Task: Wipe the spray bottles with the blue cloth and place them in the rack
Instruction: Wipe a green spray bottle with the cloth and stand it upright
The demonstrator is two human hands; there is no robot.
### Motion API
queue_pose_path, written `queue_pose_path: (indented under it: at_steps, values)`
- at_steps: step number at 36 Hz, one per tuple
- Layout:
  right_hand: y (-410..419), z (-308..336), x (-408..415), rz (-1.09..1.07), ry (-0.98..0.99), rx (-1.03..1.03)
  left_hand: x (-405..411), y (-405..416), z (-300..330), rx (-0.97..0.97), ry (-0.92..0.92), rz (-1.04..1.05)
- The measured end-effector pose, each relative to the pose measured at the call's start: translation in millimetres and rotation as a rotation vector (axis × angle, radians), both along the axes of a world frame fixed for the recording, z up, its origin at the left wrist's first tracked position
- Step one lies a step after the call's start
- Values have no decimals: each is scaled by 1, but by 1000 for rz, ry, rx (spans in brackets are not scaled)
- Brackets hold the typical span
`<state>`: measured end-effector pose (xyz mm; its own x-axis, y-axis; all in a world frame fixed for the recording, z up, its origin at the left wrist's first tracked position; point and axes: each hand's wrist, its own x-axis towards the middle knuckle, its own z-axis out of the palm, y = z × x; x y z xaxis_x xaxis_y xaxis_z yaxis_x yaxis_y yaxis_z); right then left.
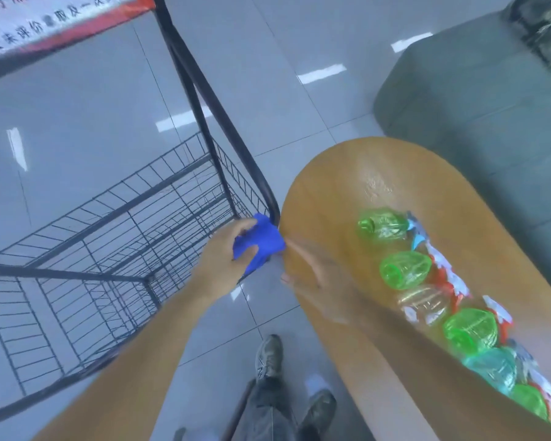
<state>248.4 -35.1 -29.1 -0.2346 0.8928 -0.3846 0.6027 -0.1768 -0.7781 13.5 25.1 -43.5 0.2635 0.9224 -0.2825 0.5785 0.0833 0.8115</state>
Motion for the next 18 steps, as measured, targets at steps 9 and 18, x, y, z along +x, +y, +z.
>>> queue_pose_path:
  at_steps: [9, 18]
  values:
    - [3, 0, 11, -31, -10, 4, 13, 14, -16, 46, 35, 122]
    - [-22, 27, 22, -90, 56, 103, 27, -9, 29, 47, -91, 229]
